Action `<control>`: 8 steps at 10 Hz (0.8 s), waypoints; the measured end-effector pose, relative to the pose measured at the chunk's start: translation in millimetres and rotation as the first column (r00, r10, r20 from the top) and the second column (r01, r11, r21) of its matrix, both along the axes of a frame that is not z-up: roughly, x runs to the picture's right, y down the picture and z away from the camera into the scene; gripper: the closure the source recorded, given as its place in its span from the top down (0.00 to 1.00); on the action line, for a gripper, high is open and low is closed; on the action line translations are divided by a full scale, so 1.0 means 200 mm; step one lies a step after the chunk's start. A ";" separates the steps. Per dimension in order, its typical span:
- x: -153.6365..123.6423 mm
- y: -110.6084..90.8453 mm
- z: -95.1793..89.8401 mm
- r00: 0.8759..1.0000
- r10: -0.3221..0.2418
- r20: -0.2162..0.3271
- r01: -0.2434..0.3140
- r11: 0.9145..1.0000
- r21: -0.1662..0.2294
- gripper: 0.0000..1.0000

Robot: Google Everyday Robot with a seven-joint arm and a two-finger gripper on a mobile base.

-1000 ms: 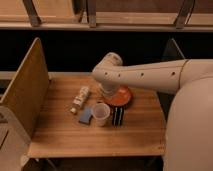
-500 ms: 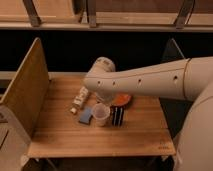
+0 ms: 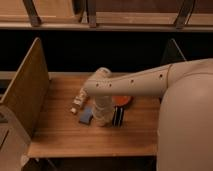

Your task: Knock the eraser over

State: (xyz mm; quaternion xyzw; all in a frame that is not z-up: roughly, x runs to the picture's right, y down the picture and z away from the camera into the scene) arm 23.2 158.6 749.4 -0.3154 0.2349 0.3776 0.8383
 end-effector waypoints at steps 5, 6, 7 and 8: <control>0.21 -0.15 0.16 0.991 -0.038 -0.126 0.033 0.999 -0.042 0.00; 0.21 -0.23 0.19 0.991 -0.055 -0.122 0.054 0.998 -0.013 0.00; 0.20 -0.31 0.23 0.991 -0.077 -0.108 0.080 0.996 0.026 0.00; 0.18 -0.35 0.24 0.991 -0.089 -0.099 0.094 0.995 0.046 0.00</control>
